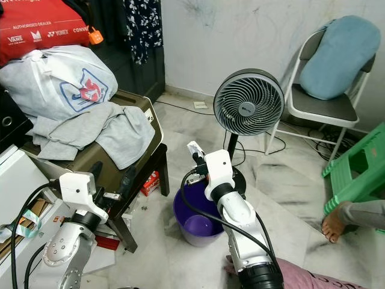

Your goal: Clean up the room

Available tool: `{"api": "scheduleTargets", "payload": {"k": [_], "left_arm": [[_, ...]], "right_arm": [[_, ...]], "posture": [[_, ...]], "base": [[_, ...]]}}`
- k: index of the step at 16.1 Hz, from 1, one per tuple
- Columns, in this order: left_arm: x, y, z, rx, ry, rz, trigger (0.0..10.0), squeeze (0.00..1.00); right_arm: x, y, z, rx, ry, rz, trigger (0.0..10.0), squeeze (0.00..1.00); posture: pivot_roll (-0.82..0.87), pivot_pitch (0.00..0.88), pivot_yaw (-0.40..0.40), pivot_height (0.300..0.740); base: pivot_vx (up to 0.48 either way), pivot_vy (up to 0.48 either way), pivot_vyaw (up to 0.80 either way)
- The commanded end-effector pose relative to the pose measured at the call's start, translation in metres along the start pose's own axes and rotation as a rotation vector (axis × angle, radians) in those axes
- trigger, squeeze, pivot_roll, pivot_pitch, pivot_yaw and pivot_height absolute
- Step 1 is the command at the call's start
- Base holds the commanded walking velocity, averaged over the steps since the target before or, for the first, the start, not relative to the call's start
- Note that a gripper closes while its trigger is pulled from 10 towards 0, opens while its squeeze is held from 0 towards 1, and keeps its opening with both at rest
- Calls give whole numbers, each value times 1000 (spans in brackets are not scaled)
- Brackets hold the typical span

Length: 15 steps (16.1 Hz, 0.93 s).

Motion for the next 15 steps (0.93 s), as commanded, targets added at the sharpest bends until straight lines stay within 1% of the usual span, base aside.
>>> {"api": "scheduleTargets", "payload": {"k": [1,2,3,4,5,6,8,9,10,12,13,15], "left_arm": [[0,0,2,8,-6,-9,10000,0],[6,-3,5,10,-26,-18,10000,0],[11,-9,12,13,-67,-55,10000,0],[10,-14,15,29,-85,-98,10000,0],[9,-17,15,42,-90,-128,10000,0],[9,-17,15,49,-87,-132,10000,0],[9,-13,14,47,-76,-105,10000,0],[11,-10,13,43,-73,-92,10000,0],[14,-10,13,43,-77,-91,10000,0],[19,-10,14,70,-92,-79,10000,0],[21,-7,15,74,-98,-64,10000,0],[19,-6,18,44,-111,-99,10000,0]], "right_arm": [[-1,-2,4,1,-12,-10,10000,0],[3,-5,6,13,-12,-45,10000,0],[7,-8,9,20,-14,-87,10000,0],[5,-12,10,16,-17,-117,10000,0],[0,-17,11,4,-25,-148,10000,0],[-5,-22,13,-15,-35,-174,10000,0],[-14,-27,17,-15,-56,-195,10000,0],[-23,-30,17,-33,-58,-207,10000,0],[-27,-31,15,-48,-48,-209,10000,0],[-24,-32,14,-54,-44,-214,10000,0],[-23,-33,13,-58,-42,-223,10000,0],[-26,-32,10,-73,-35,-221,10000,0]], "posture": [[71,54,-51,740],[56,54,-49,740],[57,58,-52,740],[57,58,-52,740],[57,58,-52,740],[57,58,-52,740],[42,61,-42,740],[28,63,-37,740],[18,60,-35,740],[19,57,-35,740],[23,53,-33,740],[24,53,-34,740]], "base": [[0,0,0],[0,0,-775],[0,0,-769],[0,0,-769],[0,0,-775],[0,0,-719],[0,0,0],[0,0,0],[0,0,0],[0,0,0],[0,0,0],[0,0,0]]}}
Point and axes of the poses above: a point about 5 cm out from each wrist's last joint towards the gripper, its own x axis pointing out of the wrist towards the gripper, its own z axis along the axis of the wrist's last joint, y = z × x, the point moved 1 cm from there along x, pointing out of the wrist towards the gripper, and after that the axes turned 6 degrees about x, right-handed, at the moved point
